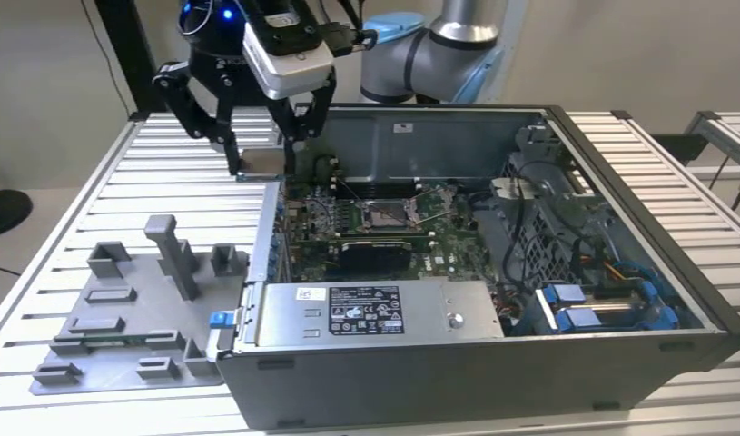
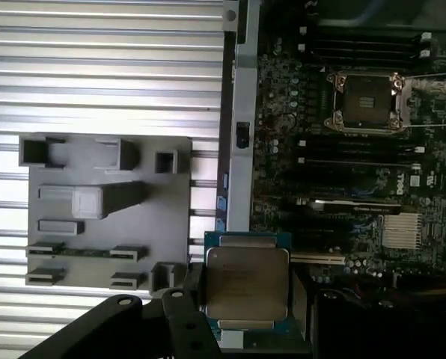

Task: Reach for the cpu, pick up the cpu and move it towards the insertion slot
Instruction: 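Pick up the cpu and move it towards the insertion slot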

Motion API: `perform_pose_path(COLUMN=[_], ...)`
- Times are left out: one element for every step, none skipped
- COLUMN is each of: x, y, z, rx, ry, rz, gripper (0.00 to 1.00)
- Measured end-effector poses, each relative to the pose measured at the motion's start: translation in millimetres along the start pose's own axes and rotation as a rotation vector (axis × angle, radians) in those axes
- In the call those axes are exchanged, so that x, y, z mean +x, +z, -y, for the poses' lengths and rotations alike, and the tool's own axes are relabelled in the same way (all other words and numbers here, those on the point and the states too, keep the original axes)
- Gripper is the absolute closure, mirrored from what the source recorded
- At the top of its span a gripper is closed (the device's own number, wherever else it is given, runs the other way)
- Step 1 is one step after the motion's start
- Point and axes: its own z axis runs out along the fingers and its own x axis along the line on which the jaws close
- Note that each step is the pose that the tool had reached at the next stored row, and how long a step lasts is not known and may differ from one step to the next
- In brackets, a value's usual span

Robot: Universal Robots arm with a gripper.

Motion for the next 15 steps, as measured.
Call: perform_pose_path(x=[-4.0,-8.2,-11.9,-16.0,-20.2,-24.0,-28.4,-32.4,-36.3,-40.5,-44.8,-48.6,-53.0,-56.8,-60.9], y=[0.0,0.0,-0.1,-0.1,-0.2,-0.2,-0.2,-0.3,-0.3,-0.4,-0.5,-0.5,-0.5,-0.6,-0.6], z=[0.1,0.1,0.2,0.3,0.4,0.4,0.5,0.6,0.7,0.7,0.8,0.9,0.9,1.0,1.1], rx=[0.0000,-0.0001,-0.0001,0.0000,-0.0001,-0.0001,-0.0001,-0.0001,-0.0001,0.0000,0.0000,-0.0001,-0.0001,-0.0001,-0.0001], ry=[0.000,0.000,0.000,0.000,0.000,0.000,0.000,0.000,0.000,0.000,0.000,0.000,0.000,0.000,0.000], rz=[-0.0002,-0.0002,-0.0003,-0.0004,-0.0004,-0.0006,-0.0006,-0.0007,-0.0007,-0.0009,-0.0010,-0.0010,-0.0011,-0.0012,-0.0012], gripper=[1.00,1.00,1.00,1.00,1.00,1.00,1.00,1.00,1.00,1.00,1.00,1.00,1.00,1.00,1.00])
